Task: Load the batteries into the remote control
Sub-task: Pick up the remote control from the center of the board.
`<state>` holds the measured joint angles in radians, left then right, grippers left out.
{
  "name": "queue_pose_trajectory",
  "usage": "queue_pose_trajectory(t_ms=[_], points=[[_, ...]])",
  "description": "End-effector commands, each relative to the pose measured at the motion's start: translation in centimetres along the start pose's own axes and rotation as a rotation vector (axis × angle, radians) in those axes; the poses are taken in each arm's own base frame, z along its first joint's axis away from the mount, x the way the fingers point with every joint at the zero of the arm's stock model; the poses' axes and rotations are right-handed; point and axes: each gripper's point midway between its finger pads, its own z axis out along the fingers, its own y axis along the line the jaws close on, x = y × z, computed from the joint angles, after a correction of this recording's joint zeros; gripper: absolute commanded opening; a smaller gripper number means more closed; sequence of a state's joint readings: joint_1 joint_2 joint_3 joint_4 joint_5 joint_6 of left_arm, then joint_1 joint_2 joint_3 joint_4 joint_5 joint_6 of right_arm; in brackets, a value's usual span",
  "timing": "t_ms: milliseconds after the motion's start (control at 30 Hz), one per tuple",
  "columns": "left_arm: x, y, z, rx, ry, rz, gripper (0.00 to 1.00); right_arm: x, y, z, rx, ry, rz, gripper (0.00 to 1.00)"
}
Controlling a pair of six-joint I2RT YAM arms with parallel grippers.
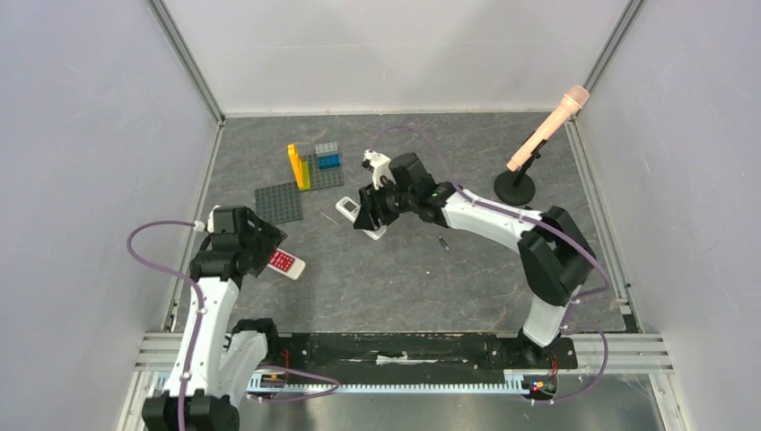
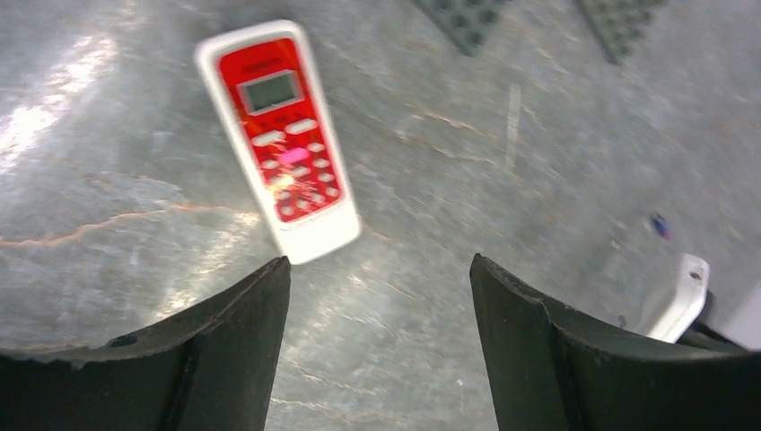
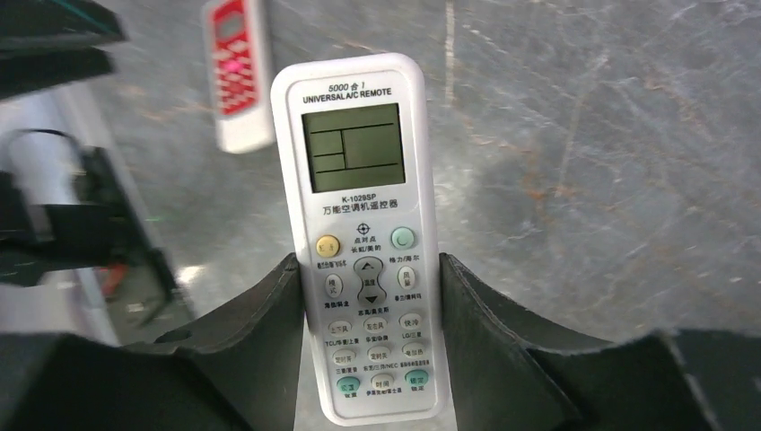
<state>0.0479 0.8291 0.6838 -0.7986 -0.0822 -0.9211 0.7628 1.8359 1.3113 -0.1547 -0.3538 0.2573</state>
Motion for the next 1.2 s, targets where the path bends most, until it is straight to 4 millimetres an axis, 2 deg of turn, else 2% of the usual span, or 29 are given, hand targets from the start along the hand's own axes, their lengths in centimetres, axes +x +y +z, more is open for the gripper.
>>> queue_pose_trajectory(t_ms=[0, 67, 100, 200, 367, 533, 600, 767, 967, 1167], points=[[-0.3, -6.1, -4.6, 0.364, -0.003, 0.186, 0.79, -3.3, 5.8, -4.3, -0.300, -0.139, 0.222, 0.32], [0.4, -9.0, -6.9, 0.566, 0.010, 0.231, 0.79, -3.3, 8.2, -6.9, -0.479, -0.165, 0.314, 0.32], [0.8, -10.3, -8.1, 0.678, 0.012, 0.248, 0.79, -4.1, 9.2, -8.2, -0.546, -0.205, 0.345, 0.31], [2.0, -13.9, -13.0, 1.051, 0.010, 0.275, 0.79, -4.5, 11.6, -11.7, -0.699, -0.257, 0.384, 0.31], [2.6, -15.3, -17.7, 1.337, -0.019, 0.281, 0.79, -5.7, 14.7, -17.3, -0.925, -0.329, 0.482, 0.32], [3.4, -16.2, -21.4, 1.563, 0.022, 0.326, 0.82, -6.4, 16.4, -22.1, -1.150, -0.374, 0.586, 0.31], [3.9, -16.3, -22.4, 1.610, 0.033, 0.373, 0.86, -6.4, 16.7, -22.9, -1.192, -0.375, 0.596, 0.31], [6.5, -16.6, -25.0, 1.735, 0.112, 0.462, 0.93, -6.6, 16.7, -22.8, -1.186, -0.364, 0.619, 0.31], [10.2, -17.8, -24.5, 1.753, 0.222, 0.591, 0.93, -6.5, 16.6, -22.4, -1.182, -0.341, 0.634, 0.31], [10.4, -19.2, -24.6, 1.773, 0.205, 0.656, 0.94, -6.2, 17.1, -23.5, -1.227, -0.321, 0.655, 0.31]])
